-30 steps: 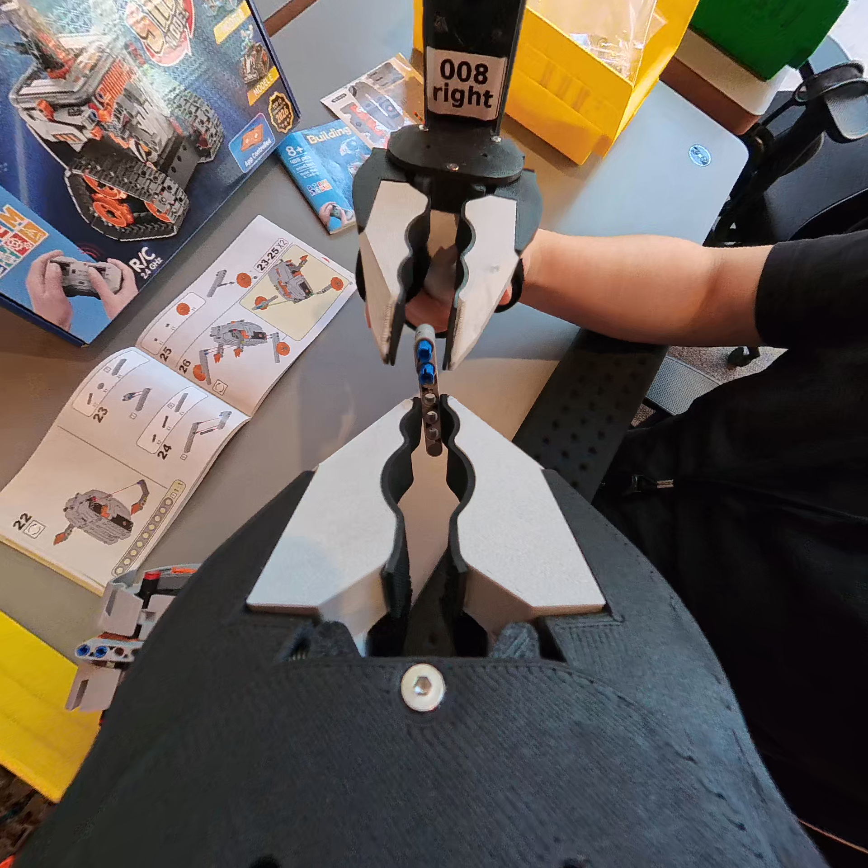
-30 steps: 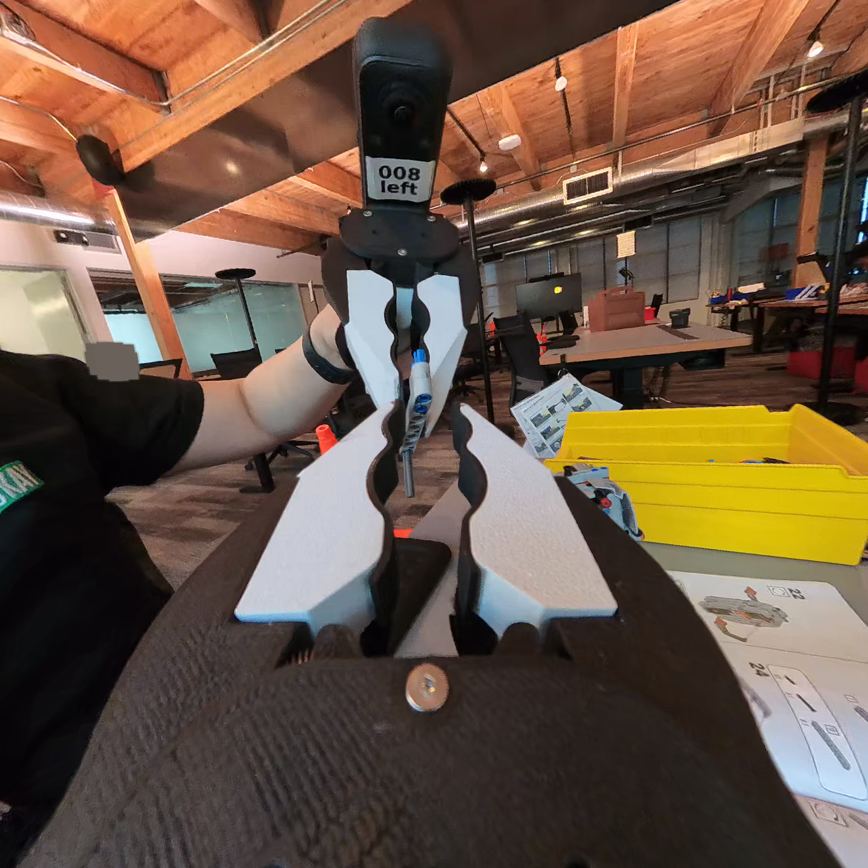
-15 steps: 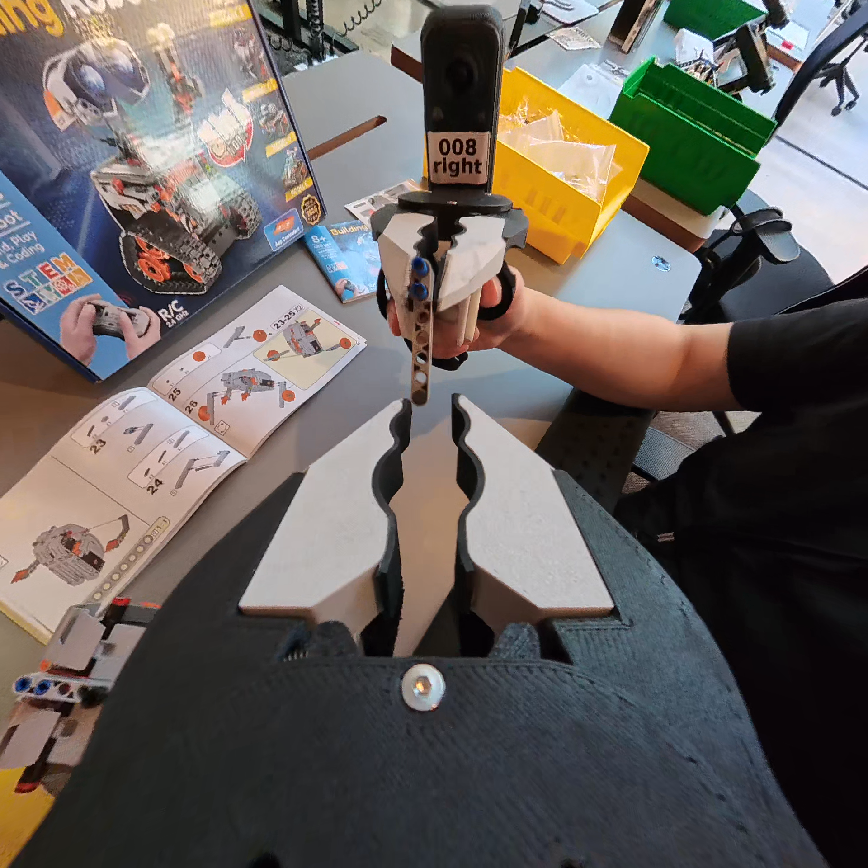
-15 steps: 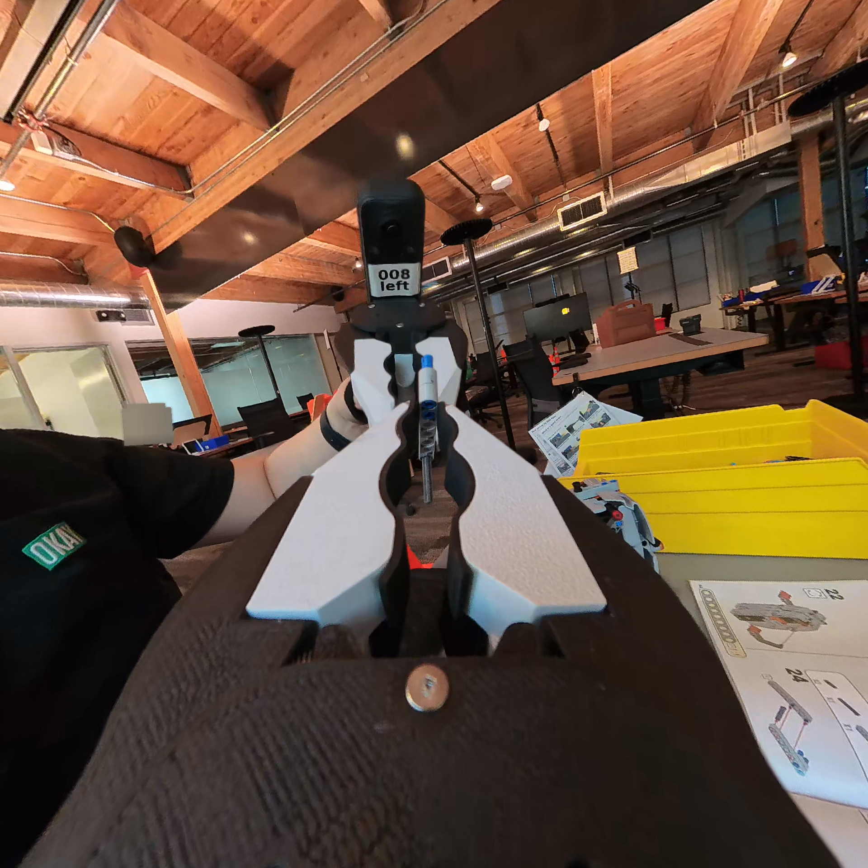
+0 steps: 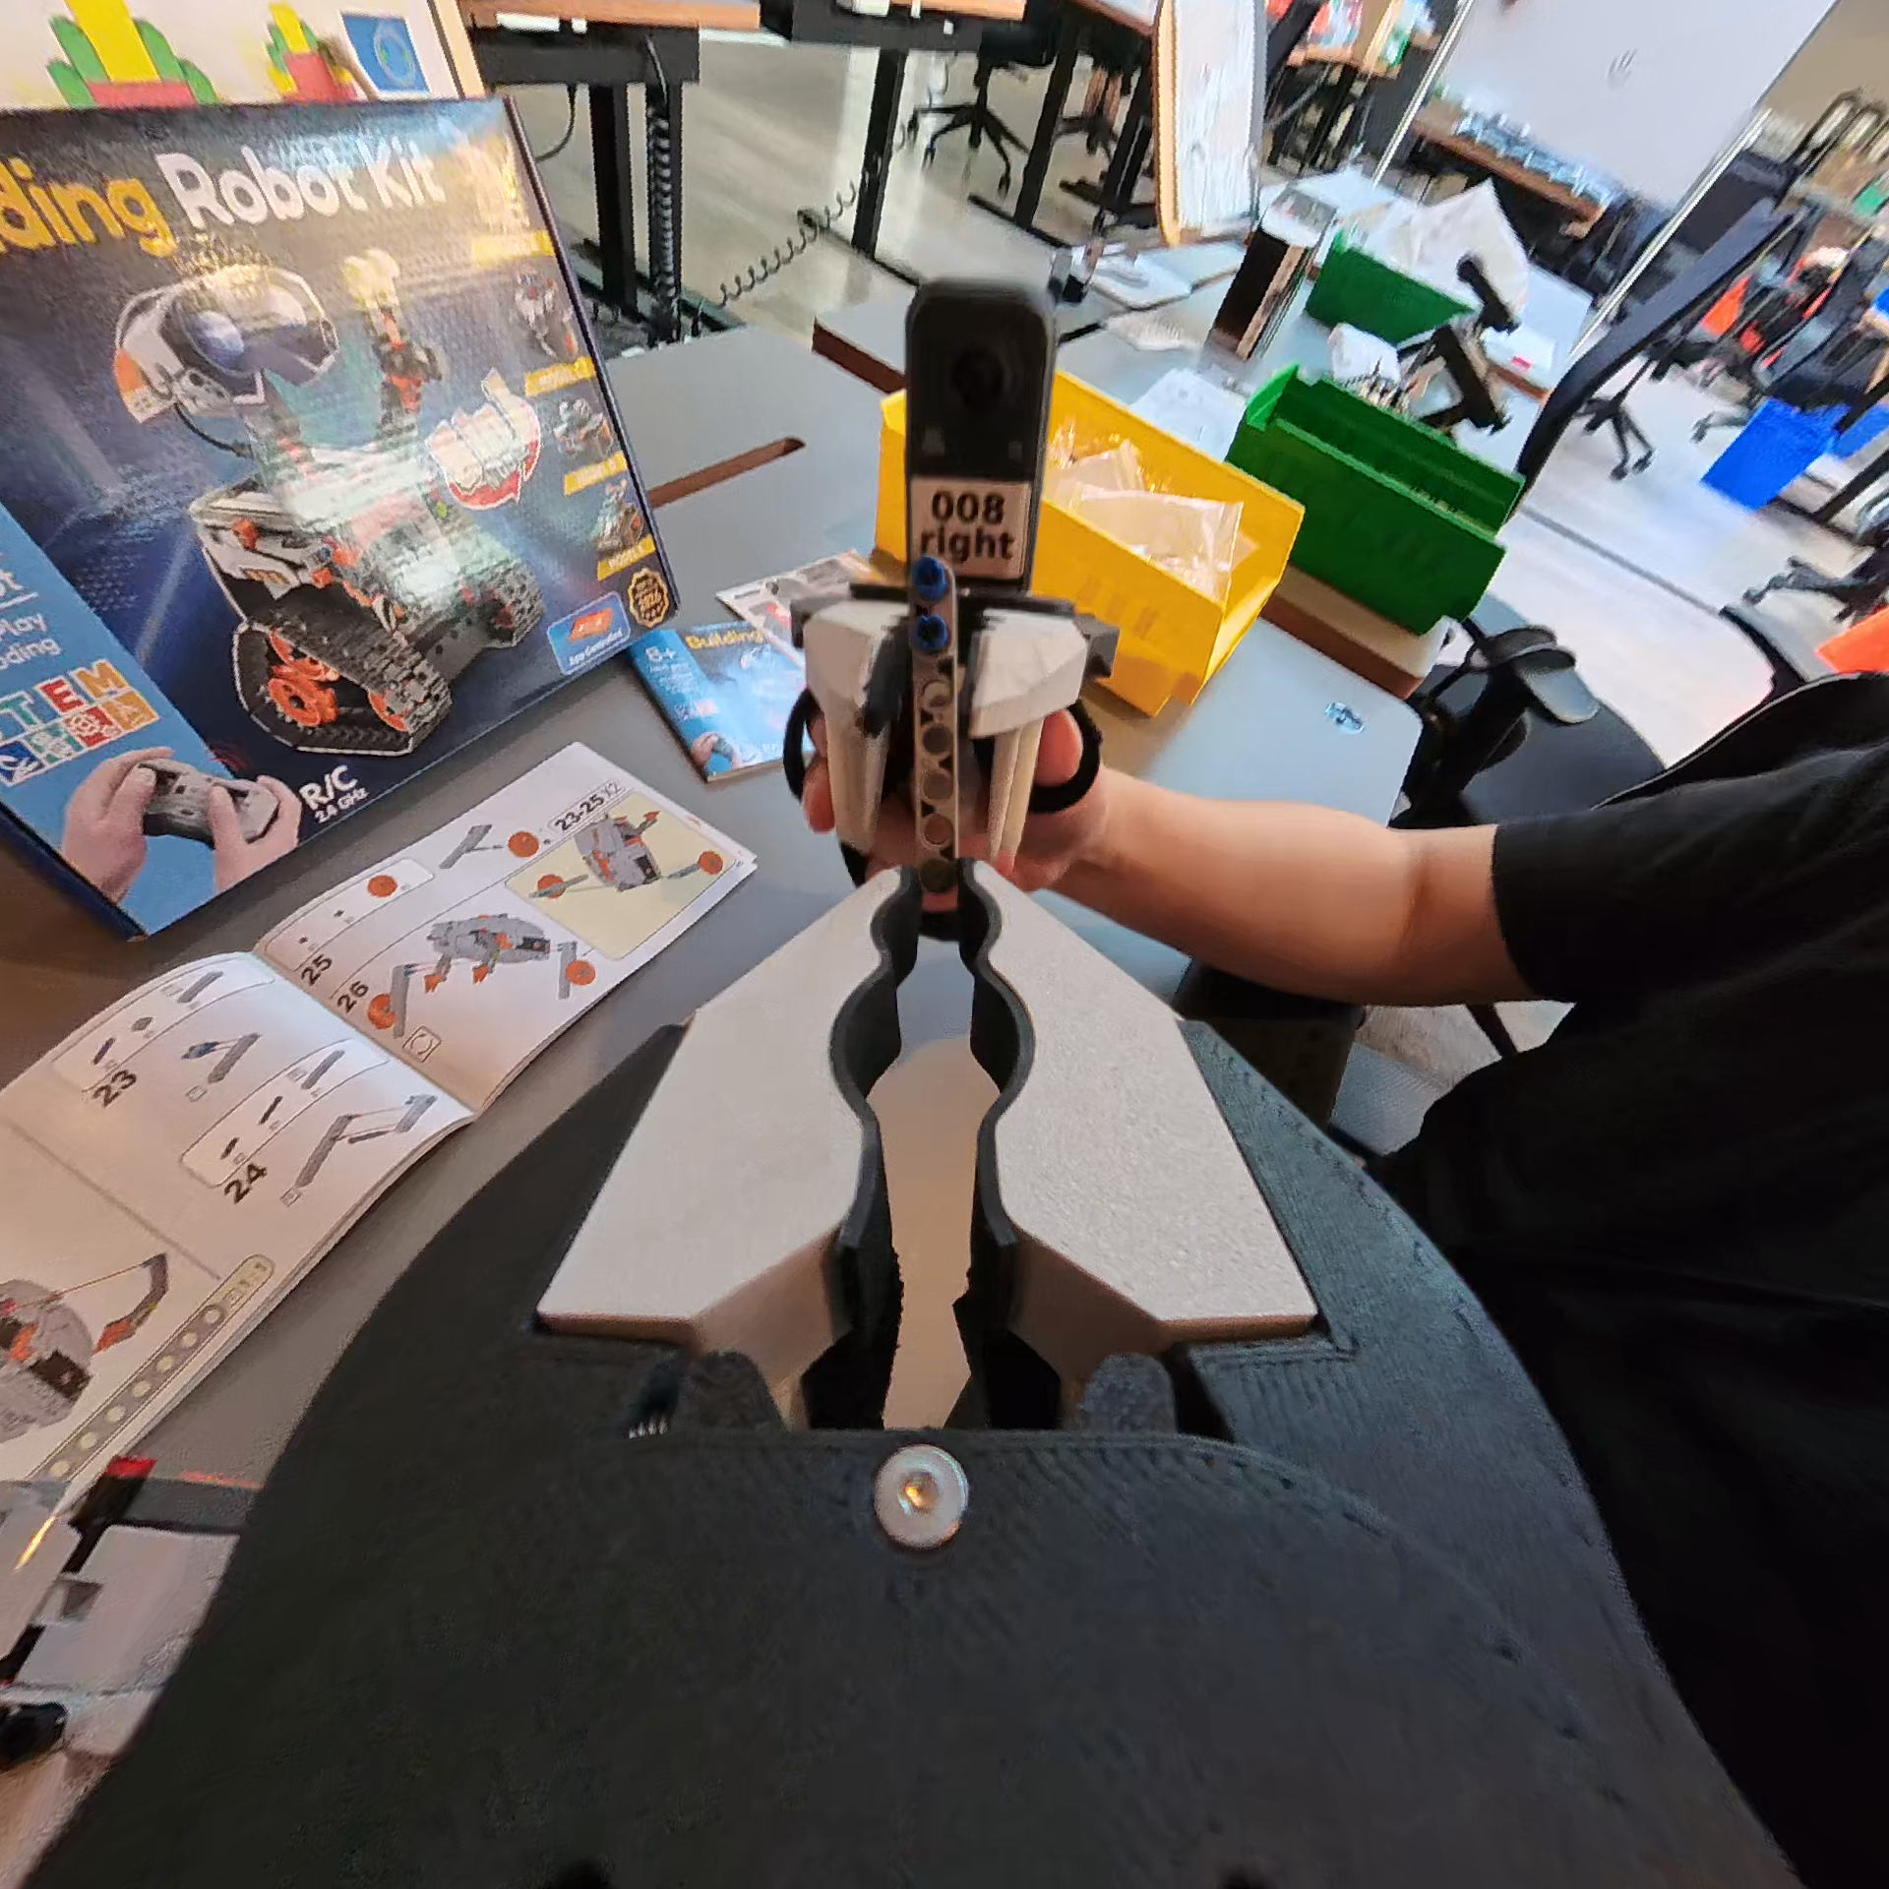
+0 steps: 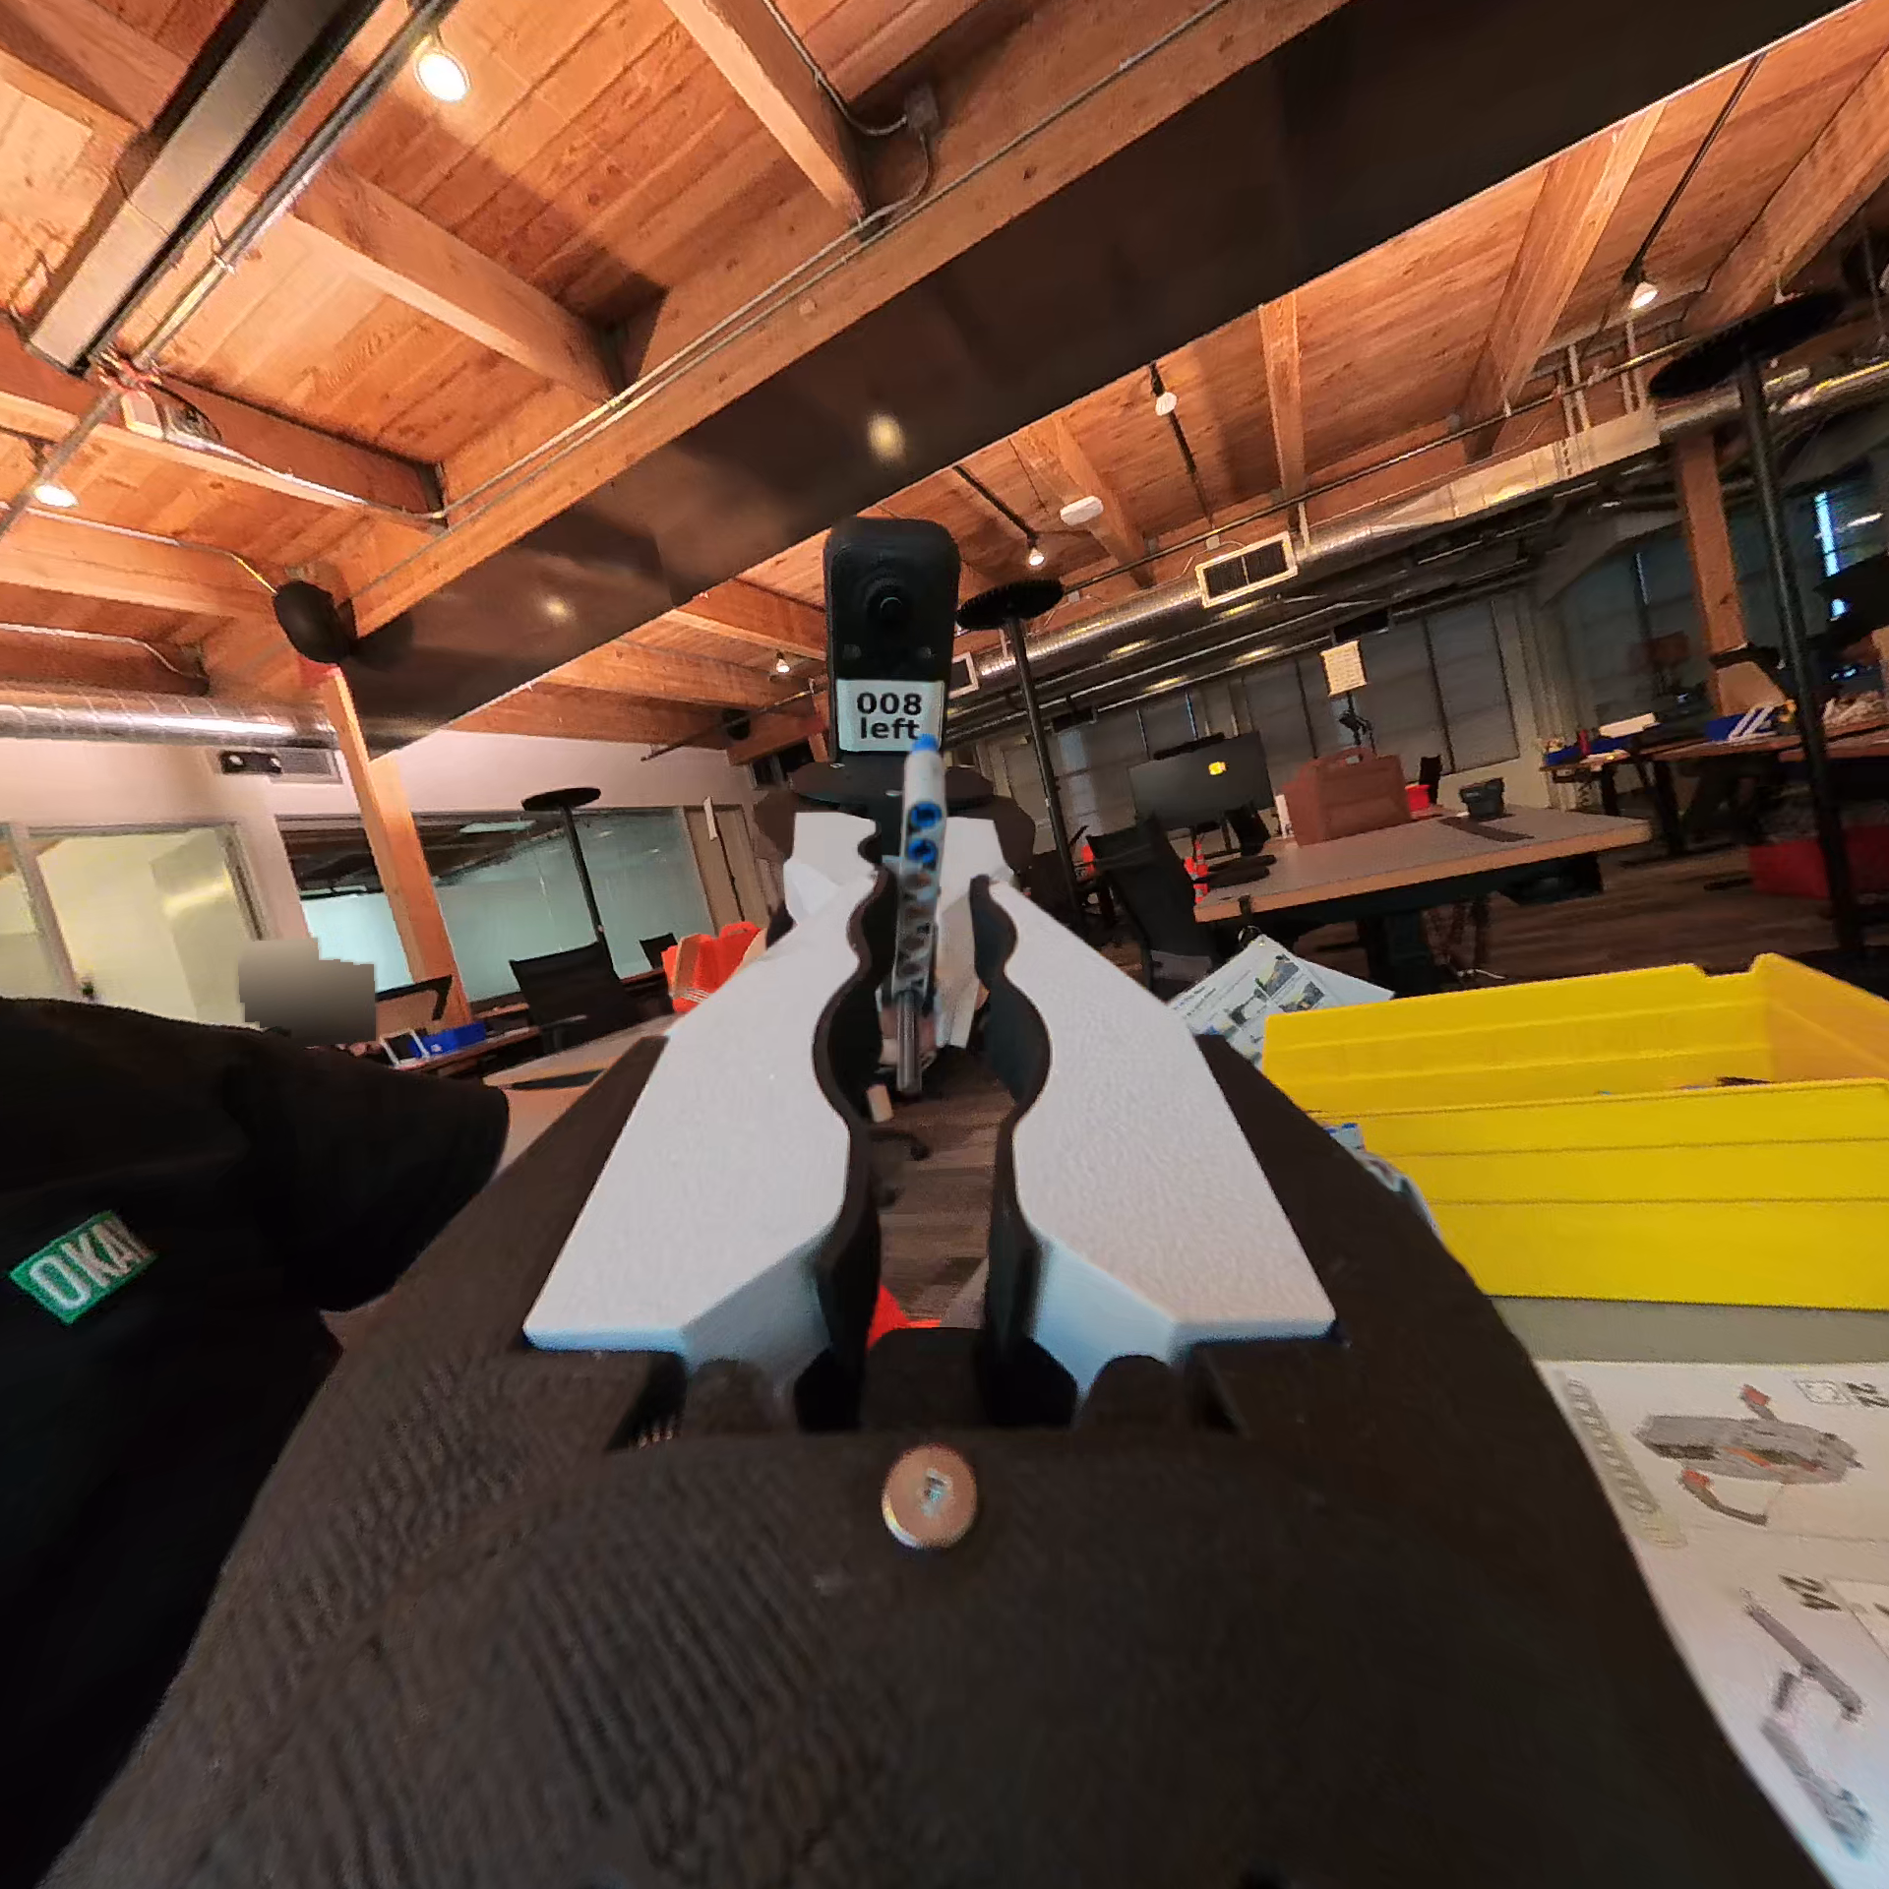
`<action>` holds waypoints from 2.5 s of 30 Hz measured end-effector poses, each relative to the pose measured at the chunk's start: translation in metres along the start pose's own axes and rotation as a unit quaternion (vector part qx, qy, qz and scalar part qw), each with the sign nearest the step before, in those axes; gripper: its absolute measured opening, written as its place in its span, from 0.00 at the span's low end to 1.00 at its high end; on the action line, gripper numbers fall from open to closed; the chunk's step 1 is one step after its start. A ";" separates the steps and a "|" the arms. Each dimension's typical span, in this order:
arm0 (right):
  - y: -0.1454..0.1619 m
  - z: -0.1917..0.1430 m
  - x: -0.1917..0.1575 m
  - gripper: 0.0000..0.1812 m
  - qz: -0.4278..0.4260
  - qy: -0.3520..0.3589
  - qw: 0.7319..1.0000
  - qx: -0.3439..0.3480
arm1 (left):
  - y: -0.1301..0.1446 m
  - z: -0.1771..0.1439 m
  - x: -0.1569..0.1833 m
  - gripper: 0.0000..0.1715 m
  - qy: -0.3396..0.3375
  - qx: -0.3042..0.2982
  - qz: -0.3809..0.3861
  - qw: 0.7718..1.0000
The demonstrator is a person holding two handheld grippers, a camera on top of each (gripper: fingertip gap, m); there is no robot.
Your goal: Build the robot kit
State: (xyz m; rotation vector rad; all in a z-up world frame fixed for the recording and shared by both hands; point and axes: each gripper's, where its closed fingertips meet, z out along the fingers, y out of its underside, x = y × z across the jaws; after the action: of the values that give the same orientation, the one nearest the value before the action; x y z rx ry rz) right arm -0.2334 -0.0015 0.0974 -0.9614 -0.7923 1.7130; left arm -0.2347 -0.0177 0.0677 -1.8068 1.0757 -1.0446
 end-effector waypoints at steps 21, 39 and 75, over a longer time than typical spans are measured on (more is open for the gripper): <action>-0.002 0.004 -0.001 0.02 0.064 -0.015 0.994 0.092 | -0.007 0.000 -0.006 0.14 -0.003 0.056 -0.024 0.998; -0.049 -0.050 0.017 0.02 -0.007 0.021 0.994 0.107 | 0.189 0.086 -0.080 0.13 -0.125 -0.323 -0.054 0.936; 0.014 0.005 0.011 0.03 0.080 0.044 0.994 -0.059 | -0.025 -0.021 -0.027 0.03 -0.296 0.156 0.051 0.941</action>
State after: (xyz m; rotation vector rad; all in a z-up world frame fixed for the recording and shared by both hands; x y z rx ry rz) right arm -0.2462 0.0041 0.0859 -1.2006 -0.7837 1.7622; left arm -0.2549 0.0116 0.0911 -1.6267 0.5881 -0.5112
